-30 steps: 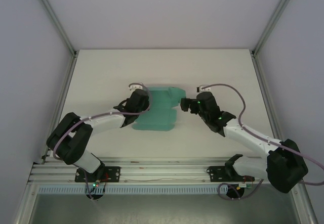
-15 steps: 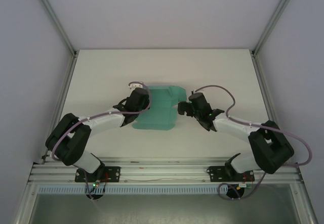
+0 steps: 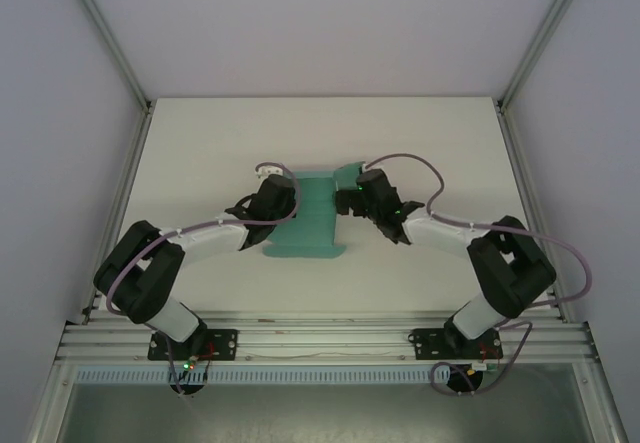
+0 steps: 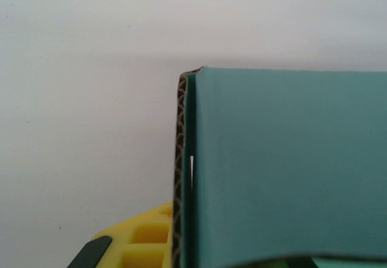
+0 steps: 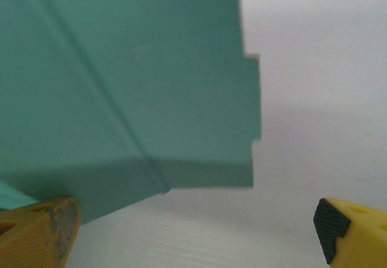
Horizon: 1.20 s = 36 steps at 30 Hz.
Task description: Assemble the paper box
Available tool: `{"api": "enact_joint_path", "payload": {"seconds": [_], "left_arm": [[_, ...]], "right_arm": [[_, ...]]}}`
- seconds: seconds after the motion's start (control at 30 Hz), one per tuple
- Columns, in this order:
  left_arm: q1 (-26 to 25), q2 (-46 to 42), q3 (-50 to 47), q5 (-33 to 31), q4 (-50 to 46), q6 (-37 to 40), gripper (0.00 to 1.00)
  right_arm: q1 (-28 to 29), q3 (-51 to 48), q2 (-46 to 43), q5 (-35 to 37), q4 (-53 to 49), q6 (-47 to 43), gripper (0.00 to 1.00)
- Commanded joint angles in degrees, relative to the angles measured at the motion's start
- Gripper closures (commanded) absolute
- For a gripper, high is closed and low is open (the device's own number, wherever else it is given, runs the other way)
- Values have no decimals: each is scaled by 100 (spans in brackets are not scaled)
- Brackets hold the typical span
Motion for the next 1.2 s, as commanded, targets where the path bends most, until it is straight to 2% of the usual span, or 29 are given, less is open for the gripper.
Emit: {"api": "enact_joint_path", "payload": {"seconds": [0.0, 0.13, 0.33, 0.43, 0.6, 0.7, 0.9, 1.0, 1.17], "left_arm": [[-72, 68, 214, 132, -24, -51, 100], [-72, 46, 135, 75, 0, -44, 100], [-67, -58, 5, -133, 48, 35, 100], [-71, -153, -123, -98, 245, 154, 100], [-71, -342, -352, -53, 528, 283, 100], [-70, -435, -436, -132, 559, 287, 100], [-71, -447, -458, 23, 673, 202, 100], [-70, -390, -413, 62, 666, 138, 100], [-71, -302, -350, 38, 615, 59, 100]], "right_arm": [[229, 361, 232, 223, -86, -356, 0], [244, 425, 343, 274, -230, -433, 0], [242, 172, -132, 619, -299, -582, 0], [179, 49, -385, 315, -319, -743, 0], [-67, 87, -542, -690, -522, -816, 0], [-224, 133, -633, -739, -754, -868, 0], [-266, 125, -472, -1529, -525, -1022, 0], [-196, 61, -313, -1425, -25, -882, 0], [46, 272, -11, -670, 81, -864, 0]]}}
